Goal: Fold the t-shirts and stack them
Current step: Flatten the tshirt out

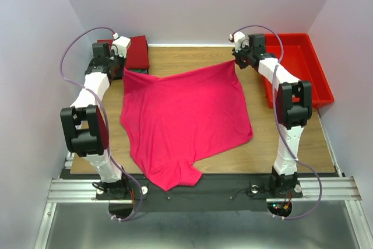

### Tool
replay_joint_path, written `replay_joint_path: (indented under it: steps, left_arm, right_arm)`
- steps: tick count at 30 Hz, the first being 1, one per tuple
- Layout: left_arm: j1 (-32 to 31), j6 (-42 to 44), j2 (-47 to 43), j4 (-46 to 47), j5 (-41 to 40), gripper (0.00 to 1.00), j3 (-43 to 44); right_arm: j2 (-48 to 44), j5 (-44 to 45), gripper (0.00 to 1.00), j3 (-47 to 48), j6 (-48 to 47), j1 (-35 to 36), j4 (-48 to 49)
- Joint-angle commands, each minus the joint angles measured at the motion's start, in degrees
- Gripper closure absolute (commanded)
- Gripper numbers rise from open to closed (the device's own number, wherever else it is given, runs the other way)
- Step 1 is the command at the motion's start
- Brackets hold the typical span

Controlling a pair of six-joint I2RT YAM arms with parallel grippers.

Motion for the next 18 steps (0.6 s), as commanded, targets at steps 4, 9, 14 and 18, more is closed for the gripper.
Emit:
replay_joint_path:
  steps: [4,9,14,18]
  left_arm:
    - [-0.2,4.9,-8.9,-4.0,4.9,1.0,-3.6]
    - [-0.7,3.7,-8.9,-4.9,4.1,1.0,-6.9]
    - [-0.8,0.8,-4.5,-3.2,1.2,1.0,-3.9]
    - [-0.7,-1.2,0.6,-0.9,-2.0,1.0,1.5]
  right_arm:
    - [-5.9,-0.5,0.99,-4.4,-3.9,0.4,2.0]
    - [-3.6,-0.1,0.99,-3.8,-3.0,0.4,1.1]
    - [0.8,0.9,0.99,2.4,-0.4,0.8,1.0]
    - [6.3,2.5,0.99,10.4,3.2,1.0,1.0]
